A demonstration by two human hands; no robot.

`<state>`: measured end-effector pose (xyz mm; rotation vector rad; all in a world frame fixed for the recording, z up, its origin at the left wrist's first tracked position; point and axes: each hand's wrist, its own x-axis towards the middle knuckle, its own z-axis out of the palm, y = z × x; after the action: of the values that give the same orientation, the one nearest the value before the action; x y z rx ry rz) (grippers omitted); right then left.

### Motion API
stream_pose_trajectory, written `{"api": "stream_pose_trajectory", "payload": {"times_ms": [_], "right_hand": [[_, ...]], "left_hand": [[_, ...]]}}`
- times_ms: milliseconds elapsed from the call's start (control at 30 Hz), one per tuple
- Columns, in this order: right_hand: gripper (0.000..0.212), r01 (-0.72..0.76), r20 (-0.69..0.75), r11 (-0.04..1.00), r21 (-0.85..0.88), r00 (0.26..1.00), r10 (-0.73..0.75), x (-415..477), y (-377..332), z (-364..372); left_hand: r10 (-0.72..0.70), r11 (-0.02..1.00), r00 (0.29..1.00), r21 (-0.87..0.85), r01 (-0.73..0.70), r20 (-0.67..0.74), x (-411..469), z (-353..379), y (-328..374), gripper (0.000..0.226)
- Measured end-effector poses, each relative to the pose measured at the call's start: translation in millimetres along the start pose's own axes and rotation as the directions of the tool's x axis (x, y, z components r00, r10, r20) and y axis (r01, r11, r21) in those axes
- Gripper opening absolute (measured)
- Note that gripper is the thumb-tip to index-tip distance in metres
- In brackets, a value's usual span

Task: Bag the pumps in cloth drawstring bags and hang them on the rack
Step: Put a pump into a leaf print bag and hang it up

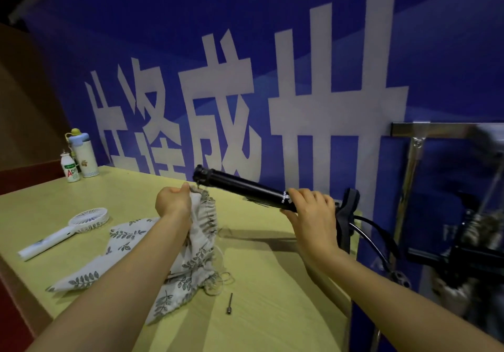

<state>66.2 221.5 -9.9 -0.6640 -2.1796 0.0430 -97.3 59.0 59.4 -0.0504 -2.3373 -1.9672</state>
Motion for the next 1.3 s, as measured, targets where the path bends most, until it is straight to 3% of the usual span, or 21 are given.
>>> {"api": "stream_pose_trajectory", "payload": {"times_ms": [100, 400, 533, 600, 700, 800, 967, 1133, 1300], "right_hand": [[0.04, 0.085, -0.039, 0.995, -0.042, 0.995, -0.086, -15, -1, -15], [0.044, 0.129, -0.157, 0.989, -0.07, 0.978, -0.138, -36, 1, -45], [0.044, 0.212, -0.098, 0.966, -0.146, 0.969, -0.228, -41, -2, -44], [0.046, 0.224, -0.089, 0.961, -0.163, 0.967, -0.24, -40, -4, -41], [0.048, 0.243, -0.078, 0.945, -0.217, 0.961, -0.265, -35, -6, -41], [0.049, 0.243, -0.065, 0.938, -0.246, 0.962, -0.266, -30, -11, -41], [0.048, 0.265, -0.112, 0.93, -0.255, 0.947, -0.301, -20, -30, -45], [0.038, 0.395, -0.127, 0.874, -0.283, 0.888, -0.443, -4, -63, -52], [0.037, 0.506, -0.089, 0.826, -0.249, 0.837, -0.539, 0, -103, -59]], "left_hand": [[-0.001, 0.999, 1.0, -0.041, 0.001, -0.016, -9, -9, 8, 0.041], [0.007, 0.999, 0.99, -0.047, -0.014, -0.14, -11, -36, 22, 0.017], [0.162, 0.987, 0.984, 0.018, -0.161, -0.079, -17, -31, 28, 0.019], [0.337, 0.932, 0.941, 0.151, -0.33, -0.018, -19, -29, 28, 0.031], [0.562, 0.76, 0.823, 0.344, -0.552, 0.081, -21, -32, 26, 0.028], [0.671, 0.616, 0.726, 0.434, -0.658, 0.149, -28, -37, 25, 0.026], [0.65, 0.632, 0.722, 0.361, -0.686, 0.235, -37, -37, 25, 0.025], [0.617, 0.696, 0.723, 0.213, -0.686, 0.312, -54, -36, 21, 0.026], [0.626, 0.666, 0.677, 0.187, -0.723, 0.387, -65, -30, 24, 0.018]]}}
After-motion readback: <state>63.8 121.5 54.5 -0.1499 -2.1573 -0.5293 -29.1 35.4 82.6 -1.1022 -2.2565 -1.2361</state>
